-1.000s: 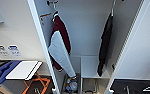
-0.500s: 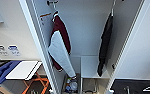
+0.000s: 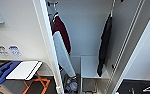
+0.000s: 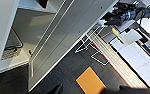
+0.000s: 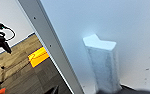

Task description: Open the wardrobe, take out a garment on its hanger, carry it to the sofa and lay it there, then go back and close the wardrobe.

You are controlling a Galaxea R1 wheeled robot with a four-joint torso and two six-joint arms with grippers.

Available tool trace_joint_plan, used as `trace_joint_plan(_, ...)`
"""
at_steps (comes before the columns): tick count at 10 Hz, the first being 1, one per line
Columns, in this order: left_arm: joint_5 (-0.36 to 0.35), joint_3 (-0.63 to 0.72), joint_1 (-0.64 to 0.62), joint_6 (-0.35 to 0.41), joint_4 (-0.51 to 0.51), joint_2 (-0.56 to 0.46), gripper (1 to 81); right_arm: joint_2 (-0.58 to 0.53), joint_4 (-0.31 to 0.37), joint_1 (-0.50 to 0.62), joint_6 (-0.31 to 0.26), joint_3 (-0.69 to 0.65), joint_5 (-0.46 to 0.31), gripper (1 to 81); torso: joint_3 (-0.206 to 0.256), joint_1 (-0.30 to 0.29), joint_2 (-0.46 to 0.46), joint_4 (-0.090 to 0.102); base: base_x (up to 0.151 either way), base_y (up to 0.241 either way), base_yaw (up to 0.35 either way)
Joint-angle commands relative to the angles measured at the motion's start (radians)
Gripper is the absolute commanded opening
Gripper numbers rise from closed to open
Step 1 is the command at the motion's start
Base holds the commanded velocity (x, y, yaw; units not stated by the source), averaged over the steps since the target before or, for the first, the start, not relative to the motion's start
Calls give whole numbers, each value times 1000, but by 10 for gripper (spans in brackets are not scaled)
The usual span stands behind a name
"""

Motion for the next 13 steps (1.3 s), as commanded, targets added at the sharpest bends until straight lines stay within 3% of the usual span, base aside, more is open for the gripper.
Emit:
trace_joint_plan(1, 40, 46, -69, 3, -9, -17, 811, -14, 28, 46, 20, 84, -65, 811, 0, 0, 0, 0, 0, 0, 0)
trace_joint_plan(4, -2, 32, -58, 1, -14, -20, 811, -31, 28, 32, 22, 72, -54, 811, 0, 0, 0, 0, 0, 0, 0)
trace_joint_plan(9, -3, -11, -36, 1, -15, -8, 811, -94, 44, -40, 25, -29, 61, 811, 1, -1, 0, 0, 0, 0, 0)
trace_joint_plan(13, -3, -74, -9, 1, -9, 46, 811, -97, 47, -104, 42, -238, 140, 811, 1, -2, -1, 0, 0, 0, 0)
